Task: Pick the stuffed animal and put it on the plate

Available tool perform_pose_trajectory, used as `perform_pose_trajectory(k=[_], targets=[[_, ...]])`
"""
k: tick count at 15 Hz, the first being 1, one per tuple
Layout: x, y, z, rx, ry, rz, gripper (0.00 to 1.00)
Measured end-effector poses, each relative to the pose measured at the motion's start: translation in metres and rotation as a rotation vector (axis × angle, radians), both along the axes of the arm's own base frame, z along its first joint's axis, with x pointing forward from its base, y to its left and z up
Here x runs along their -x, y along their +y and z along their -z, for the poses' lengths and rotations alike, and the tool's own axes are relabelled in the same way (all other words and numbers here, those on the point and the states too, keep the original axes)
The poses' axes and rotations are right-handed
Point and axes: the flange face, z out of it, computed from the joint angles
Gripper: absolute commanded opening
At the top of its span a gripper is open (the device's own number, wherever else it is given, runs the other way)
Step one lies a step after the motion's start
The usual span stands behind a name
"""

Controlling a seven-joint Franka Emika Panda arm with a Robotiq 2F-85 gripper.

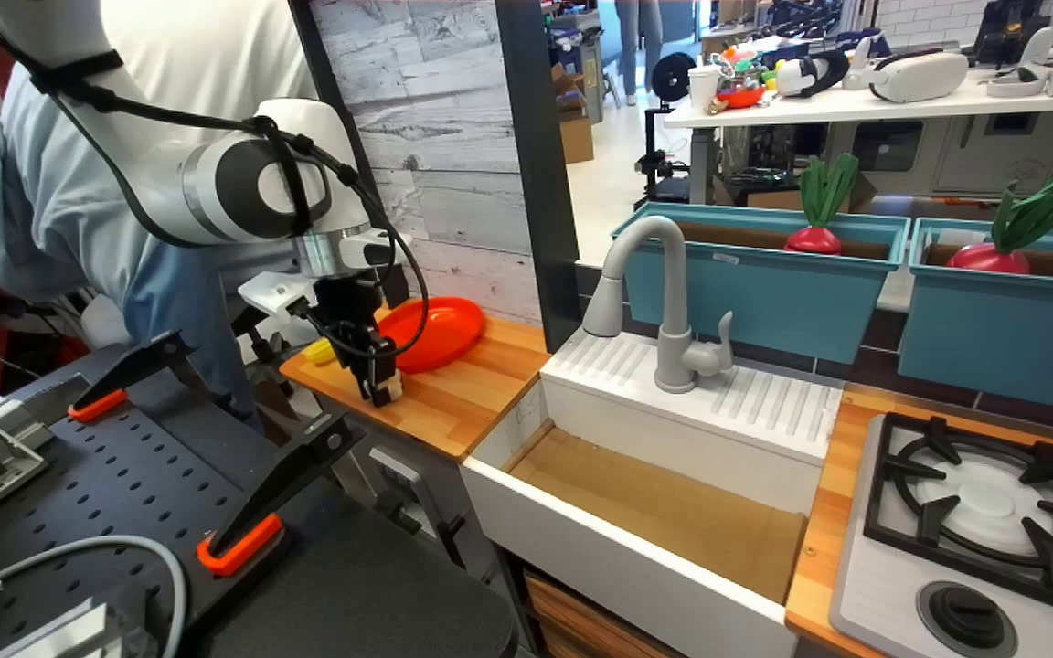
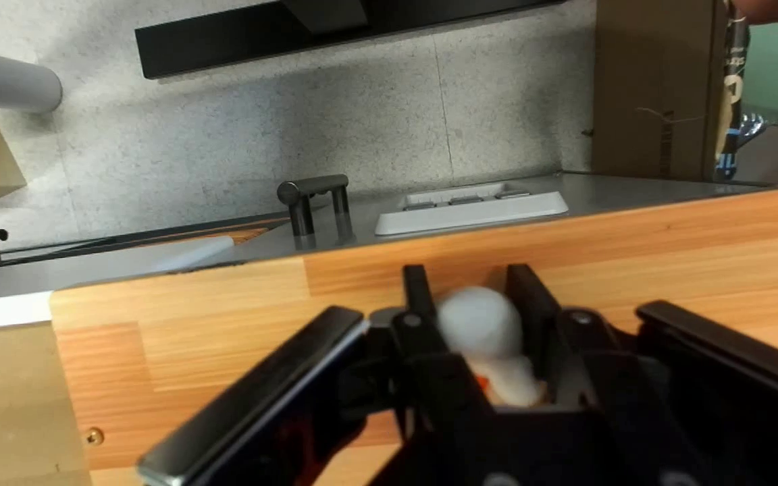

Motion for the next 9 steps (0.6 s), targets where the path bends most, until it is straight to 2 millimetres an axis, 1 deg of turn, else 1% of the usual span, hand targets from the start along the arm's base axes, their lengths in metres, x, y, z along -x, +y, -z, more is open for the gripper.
perform_pose_trajectory(k=[2, 4, 5, 9], targets=[[-0.001, -0.001, 0.0, 0.001, -0.001, 0.001, 0.0], [-0.001, -0.001, -0.002, 0.001, -0.001, 0.001, 0.02], [-0.002, 0.0, -0.003, 0.001, -0.002, 0.0, 0.01], [-0.006, 0.003, -0.018, -0.003, -0.012, -0.005, 0.02]])
